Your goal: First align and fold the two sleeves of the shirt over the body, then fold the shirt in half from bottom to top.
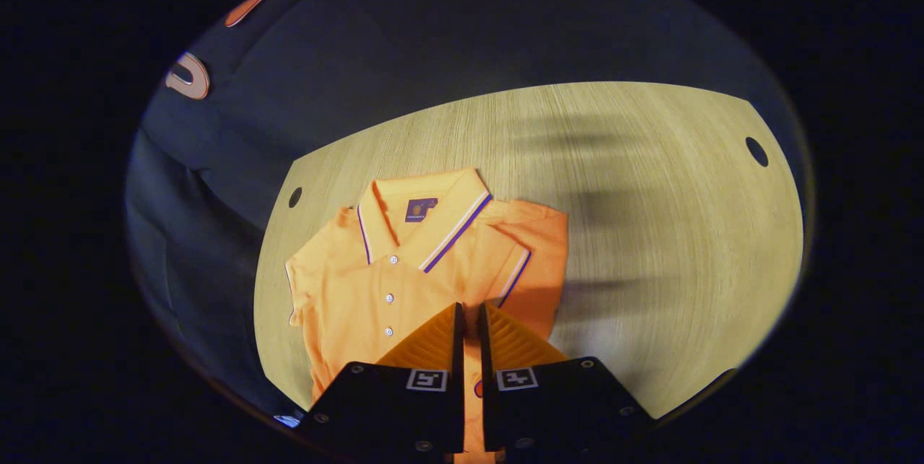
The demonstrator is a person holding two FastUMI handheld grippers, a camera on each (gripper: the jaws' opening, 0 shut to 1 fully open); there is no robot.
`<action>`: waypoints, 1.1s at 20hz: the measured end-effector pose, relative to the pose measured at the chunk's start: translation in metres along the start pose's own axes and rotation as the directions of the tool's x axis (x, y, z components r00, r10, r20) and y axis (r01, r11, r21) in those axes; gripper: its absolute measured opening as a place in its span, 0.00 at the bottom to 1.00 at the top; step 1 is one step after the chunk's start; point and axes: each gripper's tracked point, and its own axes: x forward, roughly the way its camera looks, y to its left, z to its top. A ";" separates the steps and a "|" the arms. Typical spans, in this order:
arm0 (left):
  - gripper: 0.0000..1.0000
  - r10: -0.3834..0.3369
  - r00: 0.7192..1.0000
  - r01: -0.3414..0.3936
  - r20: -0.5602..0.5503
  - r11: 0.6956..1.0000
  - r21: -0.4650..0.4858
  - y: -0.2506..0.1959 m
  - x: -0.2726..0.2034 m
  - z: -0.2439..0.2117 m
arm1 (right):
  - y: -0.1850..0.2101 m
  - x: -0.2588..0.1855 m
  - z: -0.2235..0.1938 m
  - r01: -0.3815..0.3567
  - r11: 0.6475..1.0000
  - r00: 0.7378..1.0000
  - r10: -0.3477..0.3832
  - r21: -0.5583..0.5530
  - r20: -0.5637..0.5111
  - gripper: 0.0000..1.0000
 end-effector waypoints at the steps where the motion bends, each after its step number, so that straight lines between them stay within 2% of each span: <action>1: 0.99 -0.005 1.000 0.005 -0.005 1.000 -0.020 0.001 0.005 0.000 | 0.002 0.001 0.000 -0.007 1.000 1.000 0.007 -0.006 -0.001 0.11; 3: 0.99 -0.046 0.999 0.045 -0.009 0.995 -0.094 -0.003 0.014 0.004 | 0.005 0.001 0.001 -0.007 1.000 1.000 0.007 -0.012 0.014 0.21; 6: 0.99 -0.103 0.994 0.094 -0.040 0.978 -0.184 -0.012 0.043 0.008 | 0.008 -0.007 0.007 -0.009 1.000 0.999 0.010 -0.029 0.045 0.51; 7: 0.99 -0.114 0.993 0.104 -0.041 0.975 -0.195 -0.013 0.054 0.011 | 0.008 -0.010 0.009 -0.007 0.999 0.998 0.009 -0.034 0.059 0.48; 8: 0.99 -0.128 0.990 0.115 -0.050 0.972 -0.206 -0.014 0.059 0.012 | 0.008 -0.013 0.010 -0.005 0.999 0.997 0.007 -0.035 0.072 0.62; 11: 0.98 -0.185 0.978 0.158 -0.098 0.960 -0.231 -0.021 0.082 0.009 | 0.006 -0.026 0.012 -0.002 1.000 0.994 0.005 -0.025 0.108 0.67; 15: 0.99 -0.241 0.952 0.200 -0.187 0.956 -0.214 -0.032 0.127 0.003 | -0.006 -0.042 0.000 0.033 0.999 0.988 -0.032 0.001 0.150 0.85; 17: 0.98 -0.280 0.929 0.229 -0.241 0.948 -0.220 -0.039 0.151 -0.006 | -0.013 -0.051 -0.008 0.070 0.997 0.983 -0.072 0.016 0.168 0.91; 22: 0.98 -0.326 0.855 0.252 -0.403 0.941 -0.227 -0.052 0.210 -0.040 | -0.024 -0.078 -0.018 0.147 0.988 0.958 -0.152 0.038 0.245 0.95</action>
